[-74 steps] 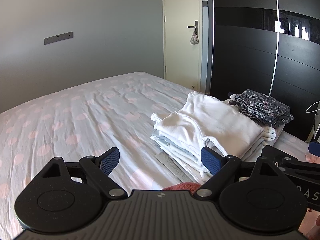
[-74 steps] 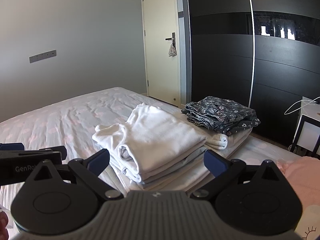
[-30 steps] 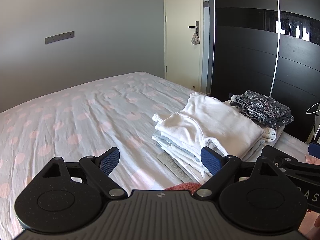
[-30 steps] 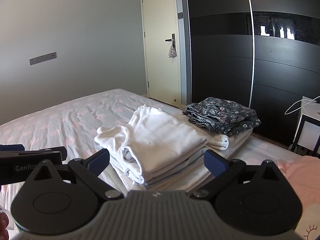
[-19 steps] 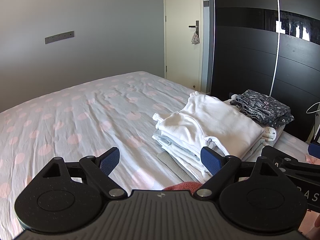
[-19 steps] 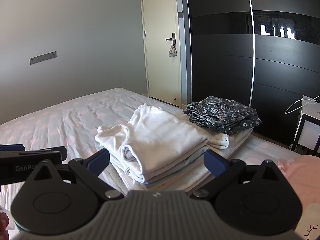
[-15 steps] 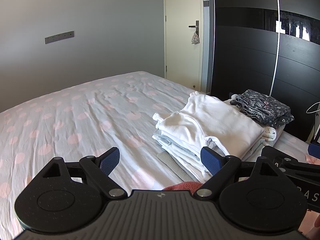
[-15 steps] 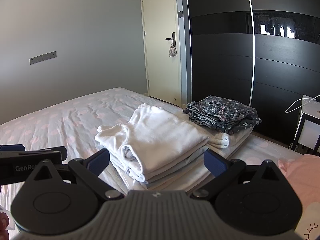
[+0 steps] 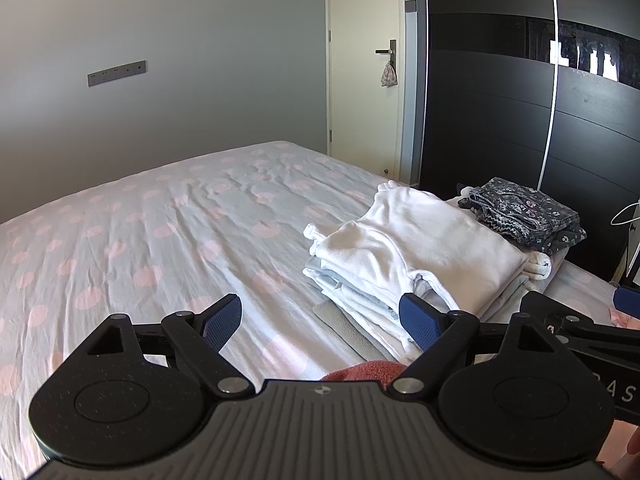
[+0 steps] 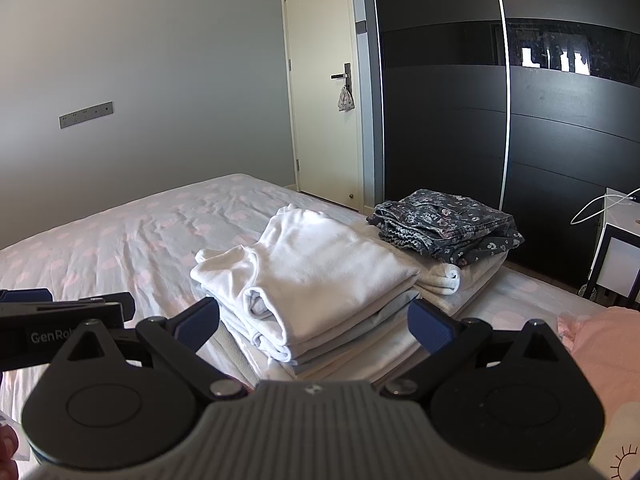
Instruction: Fold clothes
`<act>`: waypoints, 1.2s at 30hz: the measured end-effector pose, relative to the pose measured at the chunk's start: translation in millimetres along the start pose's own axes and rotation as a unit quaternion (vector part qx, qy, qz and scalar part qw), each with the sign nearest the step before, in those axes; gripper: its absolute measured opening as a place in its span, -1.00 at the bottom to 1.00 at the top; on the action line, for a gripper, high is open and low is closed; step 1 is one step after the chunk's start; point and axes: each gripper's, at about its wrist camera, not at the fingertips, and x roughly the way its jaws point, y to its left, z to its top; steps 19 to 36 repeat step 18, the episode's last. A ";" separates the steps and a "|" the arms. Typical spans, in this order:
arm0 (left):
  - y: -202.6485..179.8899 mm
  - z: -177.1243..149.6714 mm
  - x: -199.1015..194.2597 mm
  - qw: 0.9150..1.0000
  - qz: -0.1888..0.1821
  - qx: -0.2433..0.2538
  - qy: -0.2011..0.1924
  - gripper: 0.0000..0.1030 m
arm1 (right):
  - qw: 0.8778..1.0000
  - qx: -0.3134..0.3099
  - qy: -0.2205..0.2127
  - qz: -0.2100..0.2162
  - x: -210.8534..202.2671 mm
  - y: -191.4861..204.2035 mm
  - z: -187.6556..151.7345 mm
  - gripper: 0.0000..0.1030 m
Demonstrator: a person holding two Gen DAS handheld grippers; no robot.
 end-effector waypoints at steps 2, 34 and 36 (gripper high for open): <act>-0.3 0.0 0.2 1.000 0.000 0.000 0.000 0.68 | 1.000 0.001 0.001 0.000 0.4 -0.2 0.0 0.96; -0.2 -2.3 -0.2 1.000 0.000 -0.001 -0.001 0.67 | 1.000 0.002 0.004 0.003 0.8 0.1 -1.9 0.96; -0.2 -2.3 -0.2 1.000 0.000 -0.001 -0.001 0.67 | 1.000 0.002 0.004 0.003 0.8 0.1 -1.9 0.96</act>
